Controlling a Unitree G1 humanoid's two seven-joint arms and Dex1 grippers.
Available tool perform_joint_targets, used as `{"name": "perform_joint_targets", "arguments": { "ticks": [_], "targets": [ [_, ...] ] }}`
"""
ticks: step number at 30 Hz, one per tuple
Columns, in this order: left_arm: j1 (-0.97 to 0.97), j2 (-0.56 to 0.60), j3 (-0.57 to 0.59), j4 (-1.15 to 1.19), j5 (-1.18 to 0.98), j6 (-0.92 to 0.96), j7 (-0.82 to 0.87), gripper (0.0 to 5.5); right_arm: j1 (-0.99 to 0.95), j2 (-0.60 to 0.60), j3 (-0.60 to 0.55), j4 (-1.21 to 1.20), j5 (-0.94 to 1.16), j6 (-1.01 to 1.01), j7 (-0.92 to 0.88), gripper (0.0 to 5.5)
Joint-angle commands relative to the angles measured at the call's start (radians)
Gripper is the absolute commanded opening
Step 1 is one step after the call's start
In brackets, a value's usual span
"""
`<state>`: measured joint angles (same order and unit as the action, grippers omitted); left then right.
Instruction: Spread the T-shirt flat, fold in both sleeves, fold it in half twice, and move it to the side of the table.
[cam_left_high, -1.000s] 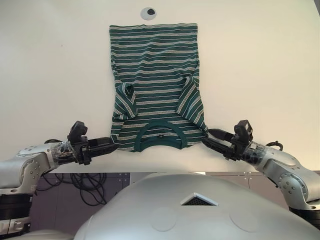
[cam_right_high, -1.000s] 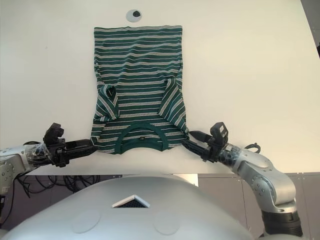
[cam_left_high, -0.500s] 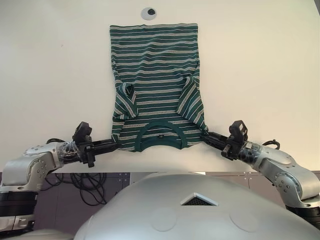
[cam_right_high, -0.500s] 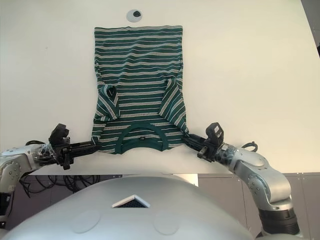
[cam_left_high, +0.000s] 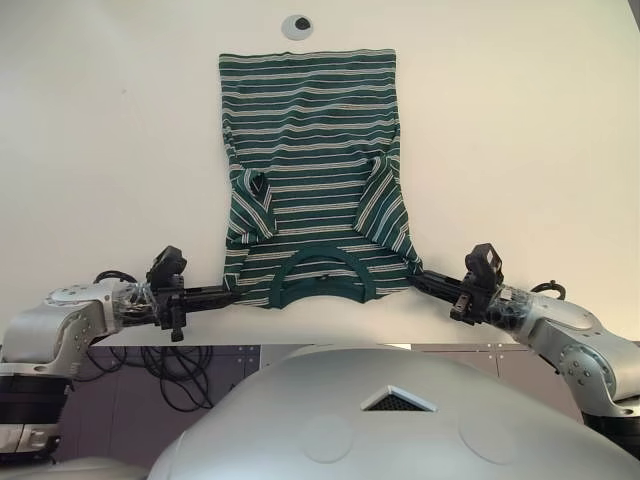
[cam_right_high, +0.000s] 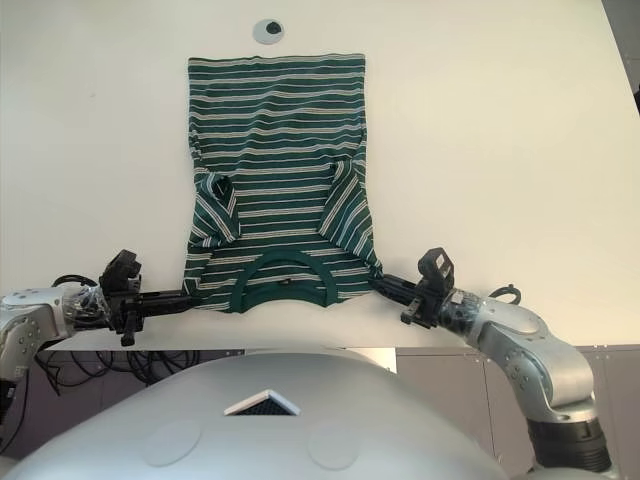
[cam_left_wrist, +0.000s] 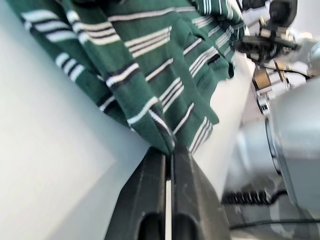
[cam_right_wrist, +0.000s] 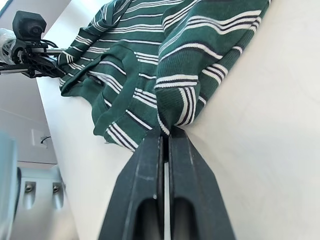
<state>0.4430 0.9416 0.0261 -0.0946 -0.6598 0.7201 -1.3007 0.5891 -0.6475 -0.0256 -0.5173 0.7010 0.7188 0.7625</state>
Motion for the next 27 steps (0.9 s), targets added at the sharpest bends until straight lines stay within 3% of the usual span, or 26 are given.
{"name": "perform_joint_targets", "arguments": {
  "ticks": [1,8,15,19,27],
  "targets": [
    [0.003,0.078,-0.015,-0.018,0.021,0.052,-0.030,0.00,0.046,-0.038,-0.001,-0.029,0.027,0.053,0.022,0.03],
    [-0.052,0.187,0.017,-0.169,-0.052,0.168,-0.090,0.00,0.043,-0.077,-0.058,-0.173,0.173,0.148,0.044,0.03],
    [-0.452,0.184,-0.046,-0.081,-0.084,0.280,-0.118,0.00,-0.308,-0.144,-0.144,-0.057,0.342,0.260,0.060,0.03],
    [-0.684,0.152,-0.137,0.067,-0.014,0.260,-0.166,0.00,-0.522,-0.168,-0.105,0.071,0.339,0.290,0.117,0.03],
    [-1.127,-0.041,-0.258,0.521,0.165,0.121,-0.214,0.00,-0.994,-0.120,0.073,0.466,0.169,0.246,0.294,0.03]
  ]
}}
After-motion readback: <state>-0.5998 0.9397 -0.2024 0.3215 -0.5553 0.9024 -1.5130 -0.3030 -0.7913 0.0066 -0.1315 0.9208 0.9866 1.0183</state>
